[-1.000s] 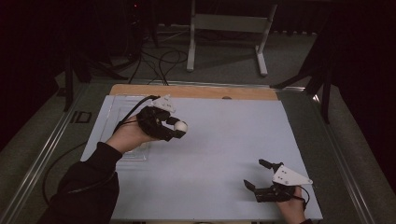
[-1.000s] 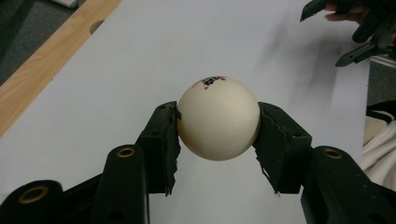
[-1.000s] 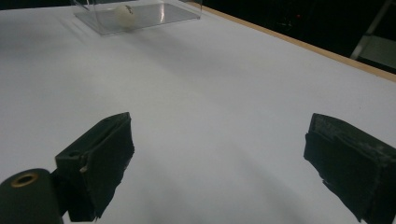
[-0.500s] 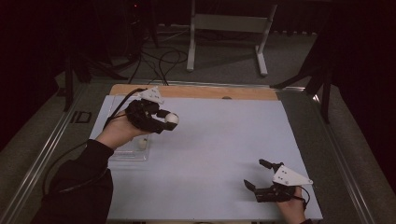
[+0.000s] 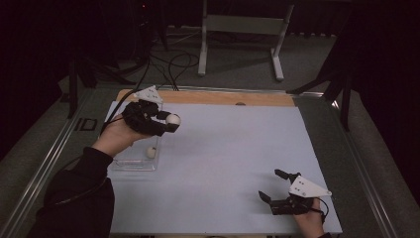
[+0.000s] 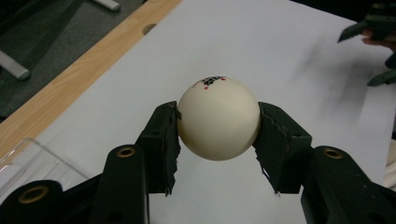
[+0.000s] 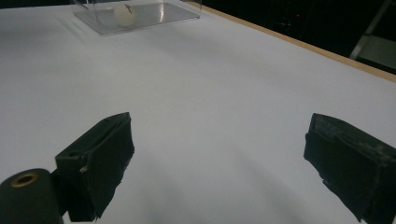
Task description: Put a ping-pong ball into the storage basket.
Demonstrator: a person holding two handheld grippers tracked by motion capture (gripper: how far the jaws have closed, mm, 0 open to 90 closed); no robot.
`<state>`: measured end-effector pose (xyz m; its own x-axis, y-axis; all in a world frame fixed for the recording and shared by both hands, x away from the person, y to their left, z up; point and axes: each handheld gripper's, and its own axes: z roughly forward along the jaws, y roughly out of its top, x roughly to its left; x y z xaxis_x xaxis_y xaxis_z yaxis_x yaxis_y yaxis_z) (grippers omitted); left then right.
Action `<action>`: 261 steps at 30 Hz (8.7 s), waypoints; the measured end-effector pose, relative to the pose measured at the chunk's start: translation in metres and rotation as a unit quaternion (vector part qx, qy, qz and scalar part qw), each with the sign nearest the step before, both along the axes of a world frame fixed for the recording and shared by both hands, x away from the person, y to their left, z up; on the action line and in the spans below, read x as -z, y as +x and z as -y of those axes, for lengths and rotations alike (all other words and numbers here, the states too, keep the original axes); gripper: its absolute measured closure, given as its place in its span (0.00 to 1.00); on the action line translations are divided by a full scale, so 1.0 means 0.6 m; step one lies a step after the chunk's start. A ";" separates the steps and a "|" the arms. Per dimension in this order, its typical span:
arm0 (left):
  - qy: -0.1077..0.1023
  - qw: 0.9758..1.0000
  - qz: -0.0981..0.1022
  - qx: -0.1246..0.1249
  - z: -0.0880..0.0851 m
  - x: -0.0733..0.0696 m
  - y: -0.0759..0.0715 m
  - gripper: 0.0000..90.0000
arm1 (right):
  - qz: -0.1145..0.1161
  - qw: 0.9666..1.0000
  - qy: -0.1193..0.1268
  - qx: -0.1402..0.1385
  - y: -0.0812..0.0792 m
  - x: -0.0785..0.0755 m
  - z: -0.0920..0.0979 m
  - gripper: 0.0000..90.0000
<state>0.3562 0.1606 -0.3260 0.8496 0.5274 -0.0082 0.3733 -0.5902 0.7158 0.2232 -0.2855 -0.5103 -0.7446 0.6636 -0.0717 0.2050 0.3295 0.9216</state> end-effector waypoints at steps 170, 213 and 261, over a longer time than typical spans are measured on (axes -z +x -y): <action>0.079 0.959 -0.101 -0.252 -0.090 0.211 0.095 0.30 | -0.016 1.000 -0.006 -0.001 0.005 0.006 -0.002 0.09; 0.026 0.979 -0.111 -0.167 -0.079 0.182 0.078 0.00 | -0.020 1.000 -0.006 0.000 0.005 0.006 -0.003 0.09; -0.023 0.997 -0.042 -0.052 0.054 0.157 0.018 0.00 | -0.016 1.000 -0.007 -0.001 0.006 0.005 -0.002 0.09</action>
<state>0.3669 0.1283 -0.4202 0.7852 0.6106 -0.1033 0.4912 -0.5125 0.7043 0.2266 -0.2845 -0.5134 -0.7478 0.6614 -0.0572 0.2331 0.3423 0.9102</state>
